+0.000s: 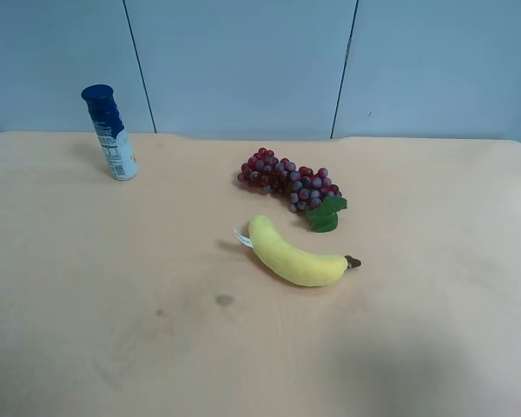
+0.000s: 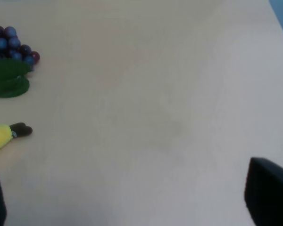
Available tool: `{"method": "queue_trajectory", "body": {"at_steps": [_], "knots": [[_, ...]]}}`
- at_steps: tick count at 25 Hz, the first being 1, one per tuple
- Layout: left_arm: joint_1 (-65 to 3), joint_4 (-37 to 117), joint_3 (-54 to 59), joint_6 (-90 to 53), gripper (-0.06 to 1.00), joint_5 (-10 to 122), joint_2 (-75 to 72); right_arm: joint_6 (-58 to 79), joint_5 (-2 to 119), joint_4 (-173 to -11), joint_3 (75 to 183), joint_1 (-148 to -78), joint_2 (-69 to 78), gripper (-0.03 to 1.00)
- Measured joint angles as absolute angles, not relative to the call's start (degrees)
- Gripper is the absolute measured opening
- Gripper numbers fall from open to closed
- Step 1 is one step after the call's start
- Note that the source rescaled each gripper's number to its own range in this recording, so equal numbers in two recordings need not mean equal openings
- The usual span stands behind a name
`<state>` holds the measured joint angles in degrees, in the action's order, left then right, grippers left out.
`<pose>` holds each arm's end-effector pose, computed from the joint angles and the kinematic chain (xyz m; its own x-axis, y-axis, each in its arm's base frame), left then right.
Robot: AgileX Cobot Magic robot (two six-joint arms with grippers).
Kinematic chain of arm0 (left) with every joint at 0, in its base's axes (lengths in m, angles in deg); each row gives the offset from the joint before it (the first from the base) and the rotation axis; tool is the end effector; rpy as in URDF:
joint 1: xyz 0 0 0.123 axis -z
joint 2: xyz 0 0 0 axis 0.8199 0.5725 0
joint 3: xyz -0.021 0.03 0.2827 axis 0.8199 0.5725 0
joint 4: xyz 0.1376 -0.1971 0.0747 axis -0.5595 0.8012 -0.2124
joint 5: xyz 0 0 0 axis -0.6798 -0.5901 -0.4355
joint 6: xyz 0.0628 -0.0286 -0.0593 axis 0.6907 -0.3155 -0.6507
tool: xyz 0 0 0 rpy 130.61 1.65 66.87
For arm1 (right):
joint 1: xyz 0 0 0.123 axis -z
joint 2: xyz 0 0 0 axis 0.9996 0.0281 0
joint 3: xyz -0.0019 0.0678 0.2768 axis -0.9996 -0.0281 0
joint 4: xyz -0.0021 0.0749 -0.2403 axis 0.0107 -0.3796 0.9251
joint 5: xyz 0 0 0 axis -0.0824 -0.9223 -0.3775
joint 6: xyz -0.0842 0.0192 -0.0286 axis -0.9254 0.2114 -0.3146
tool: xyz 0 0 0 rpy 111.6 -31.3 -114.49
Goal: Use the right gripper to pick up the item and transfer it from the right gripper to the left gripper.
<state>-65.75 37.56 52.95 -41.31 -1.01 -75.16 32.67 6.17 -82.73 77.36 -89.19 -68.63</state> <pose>-0.0048 -0.0166 0.2806 -0.4322 0.0248 -0.9014 0.0117 0.9997 0.0218 -0.0055 -0.0016 0.2756 -0.4655 -0.0277 -0.8846 -0.0095 0.9996 -0.0263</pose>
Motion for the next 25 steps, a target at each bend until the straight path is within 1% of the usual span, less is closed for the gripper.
{"method": "queue_trajectory", "body": {"at_steps": [25], "knots": [[-65.8, 37.5, 53.0, -41.3, 1.00, -1.0, -75.2, 32.3, 6.2, -83.8, 77.4, -89.2, -68.2, 1.00]]}}
